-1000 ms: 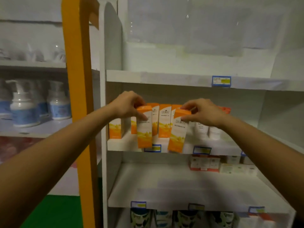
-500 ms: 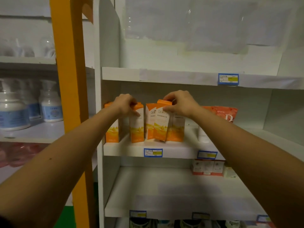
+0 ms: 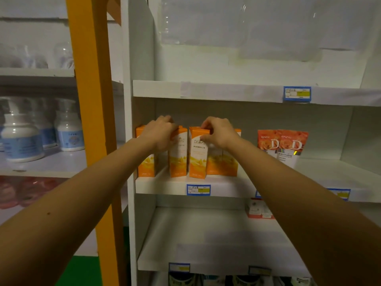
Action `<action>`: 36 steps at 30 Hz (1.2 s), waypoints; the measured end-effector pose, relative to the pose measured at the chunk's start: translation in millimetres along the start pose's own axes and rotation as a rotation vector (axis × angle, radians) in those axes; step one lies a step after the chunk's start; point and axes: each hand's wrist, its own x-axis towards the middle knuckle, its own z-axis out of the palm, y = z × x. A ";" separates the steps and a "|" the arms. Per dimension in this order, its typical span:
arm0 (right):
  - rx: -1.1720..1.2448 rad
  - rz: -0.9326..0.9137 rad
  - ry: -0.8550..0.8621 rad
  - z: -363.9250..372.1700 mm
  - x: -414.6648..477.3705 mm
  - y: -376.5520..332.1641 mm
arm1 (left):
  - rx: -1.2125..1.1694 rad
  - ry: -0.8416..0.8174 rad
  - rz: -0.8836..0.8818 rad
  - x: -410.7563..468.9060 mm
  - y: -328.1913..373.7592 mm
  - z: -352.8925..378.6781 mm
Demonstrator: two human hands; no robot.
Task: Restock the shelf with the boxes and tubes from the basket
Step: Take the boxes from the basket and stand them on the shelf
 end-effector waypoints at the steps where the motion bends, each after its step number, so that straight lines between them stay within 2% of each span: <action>1: -0.027 -0.009 0.006 1.7 -0.9 0.5 | 0.011 0.010 0.005 -1.4 0.2 -0.4; 9: -0.257 -0.112 0.053 -0.2 -26.6 3.6 | 0.034 0.054 0.058 -21.0 8.1 -6.7; 12: -0.275 -0.123 0.065 -2.0 -49.9 8.9 | 0.011 0.073 0.072 -37.7 12.6 -6.3; 18: -0.273 -0.092 -0.022 17.4 -121.3 37.2 | -0.058 0.064 0.108 -95.5 34.1 18.8; 24: -0.248 -0.045 -0.160 79.7 -218.1 86.3 | -0.143 -0.100 0.147 -176.5 59.0 92.9; 29: -0.180 0.072 -0.372 147.2 -284.4 126.3 | -0.177 -0.343 0.155 -240.9 76.4 173.8; 36: -0.146 0.185 -0.604 232.7 -364.2 180.2 | -0.255 -0.598 0.108 -316.2 100.5 284.6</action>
